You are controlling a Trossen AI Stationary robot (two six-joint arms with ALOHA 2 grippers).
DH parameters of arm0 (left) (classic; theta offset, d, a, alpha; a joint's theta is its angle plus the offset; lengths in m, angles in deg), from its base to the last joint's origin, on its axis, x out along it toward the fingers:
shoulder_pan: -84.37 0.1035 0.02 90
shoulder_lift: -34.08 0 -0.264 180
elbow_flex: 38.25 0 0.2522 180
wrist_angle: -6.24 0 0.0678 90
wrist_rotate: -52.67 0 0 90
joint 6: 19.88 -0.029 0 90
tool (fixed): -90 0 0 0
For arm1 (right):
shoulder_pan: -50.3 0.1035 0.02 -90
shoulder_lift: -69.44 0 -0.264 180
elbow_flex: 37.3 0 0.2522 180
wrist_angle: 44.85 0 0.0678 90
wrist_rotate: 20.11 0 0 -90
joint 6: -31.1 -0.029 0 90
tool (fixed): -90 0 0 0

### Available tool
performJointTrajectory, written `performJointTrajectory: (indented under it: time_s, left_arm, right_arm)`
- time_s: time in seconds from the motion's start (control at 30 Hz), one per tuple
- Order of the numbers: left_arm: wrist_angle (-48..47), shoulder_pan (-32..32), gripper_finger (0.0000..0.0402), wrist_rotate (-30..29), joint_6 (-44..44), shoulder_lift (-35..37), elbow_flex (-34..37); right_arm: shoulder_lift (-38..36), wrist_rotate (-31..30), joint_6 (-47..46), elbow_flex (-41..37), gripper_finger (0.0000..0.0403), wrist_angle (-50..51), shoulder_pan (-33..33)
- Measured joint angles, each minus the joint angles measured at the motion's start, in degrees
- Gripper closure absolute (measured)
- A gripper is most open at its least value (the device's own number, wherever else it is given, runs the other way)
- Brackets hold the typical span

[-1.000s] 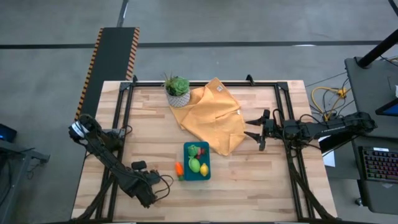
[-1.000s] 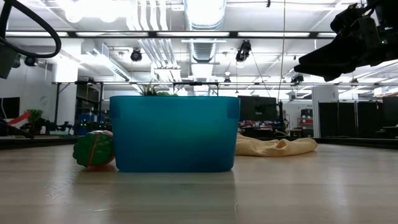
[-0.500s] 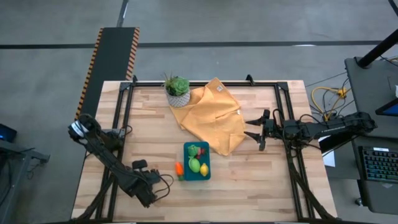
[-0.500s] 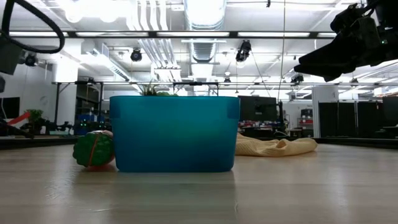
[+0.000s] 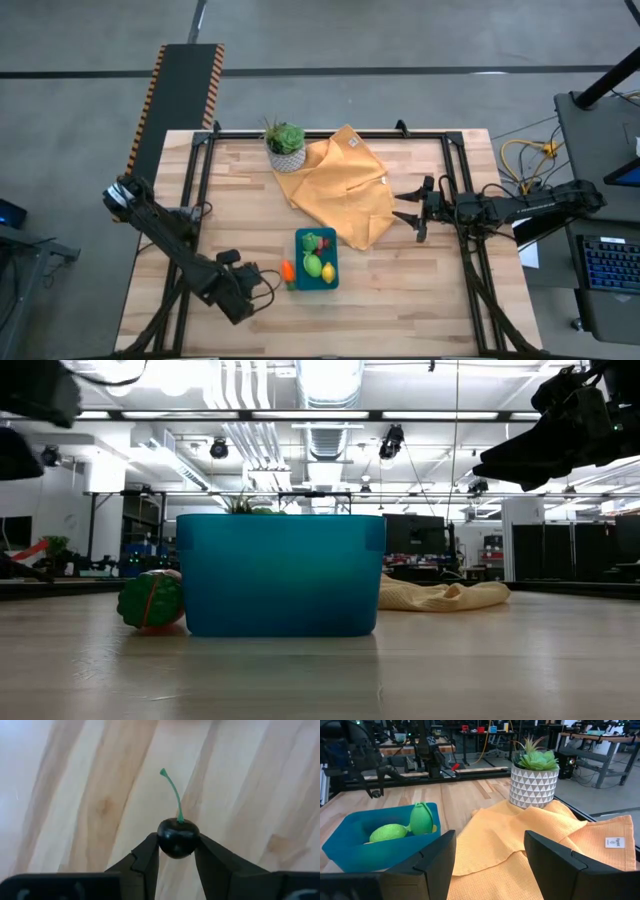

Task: Pick and placing Produce into tupperware
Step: Put the black cherry into the bin

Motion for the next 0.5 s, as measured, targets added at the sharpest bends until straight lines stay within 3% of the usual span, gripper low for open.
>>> performJointTrajectory:
  time_s: [0.27, 0.5]
  left_arm:
    - [0.6, 5.1, 0.0306, -5.3, -9.1, 2.9, -3.1]
    - [2.9, 10.2, 0.0306, -6.1, -20.5, 3.0, -6.9]
  right_arm:
    - [0.0, 0.0, 0.0, 0.0, 0.0175, 0.0, 0.0]
    - [0.0, 0.0, 0.1, 0.0, 0.0175, 0.0, 0.0]
